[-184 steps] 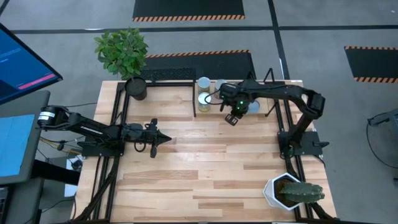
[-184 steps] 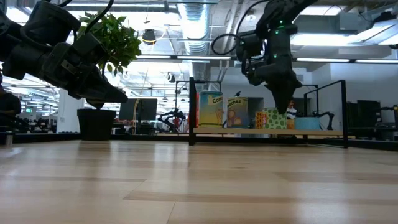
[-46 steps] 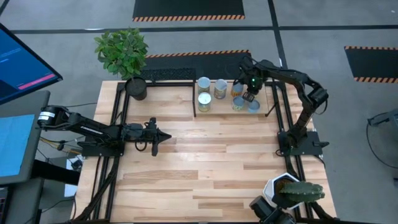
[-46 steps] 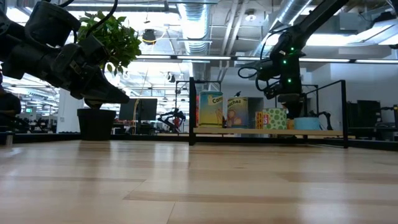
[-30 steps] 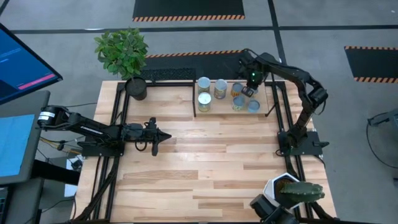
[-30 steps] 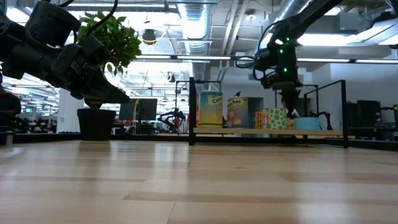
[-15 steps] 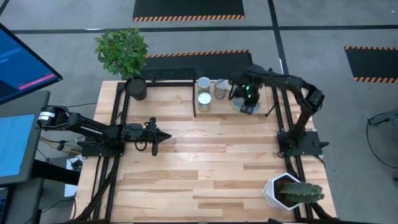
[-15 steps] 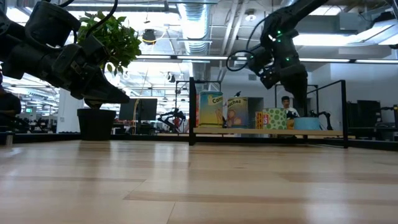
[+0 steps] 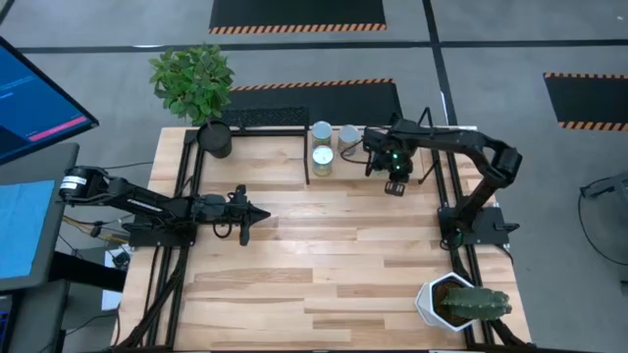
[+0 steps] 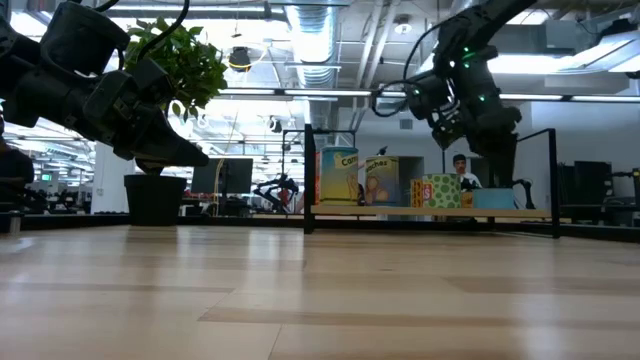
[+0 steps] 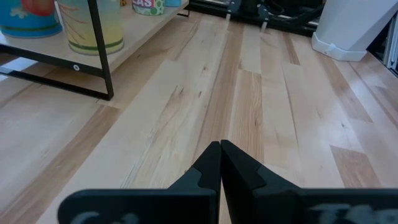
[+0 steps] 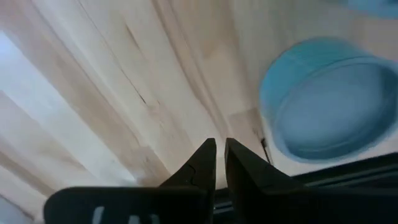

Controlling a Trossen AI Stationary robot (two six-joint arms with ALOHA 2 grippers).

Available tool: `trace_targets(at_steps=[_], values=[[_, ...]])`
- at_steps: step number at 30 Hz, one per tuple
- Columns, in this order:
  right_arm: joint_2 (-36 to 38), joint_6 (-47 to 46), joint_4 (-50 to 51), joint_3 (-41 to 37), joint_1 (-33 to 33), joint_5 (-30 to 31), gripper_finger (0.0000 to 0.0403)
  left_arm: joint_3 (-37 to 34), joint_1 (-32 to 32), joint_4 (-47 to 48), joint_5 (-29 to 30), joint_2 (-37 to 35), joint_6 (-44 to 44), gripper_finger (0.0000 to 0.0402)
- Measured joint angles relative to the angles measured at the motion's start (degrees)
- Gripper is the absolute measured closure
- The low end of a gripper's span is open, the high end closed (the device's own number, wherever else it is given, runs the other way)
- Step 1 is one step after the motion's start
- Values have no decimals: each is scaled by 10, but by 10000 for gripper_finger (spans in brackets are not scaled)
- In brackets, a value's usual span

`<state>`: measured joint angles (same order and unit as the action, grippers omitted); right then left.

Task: Pick and place cans onto a shelf
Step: Adjust the canned goods on the shelf

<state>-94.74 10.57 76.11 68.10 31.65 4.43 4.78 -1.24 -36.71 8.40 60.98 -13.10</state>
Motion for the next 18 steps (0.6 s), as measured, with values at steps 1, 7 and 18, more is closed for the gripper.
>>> trace_targets(at_steps=[1, 7, 18], values=[[1, 0, -4, -9, 1, 0, 345, 0, 0, 0, 0, 0, 0, 401], [3, -3, -26, -45, 4, 2, 345, 0, 0, 0, 0, 0, 0, 401], [3, -7, -62, -45, 20, 47, 345, 0, 0, 0, 0, 0, 0, 401]])
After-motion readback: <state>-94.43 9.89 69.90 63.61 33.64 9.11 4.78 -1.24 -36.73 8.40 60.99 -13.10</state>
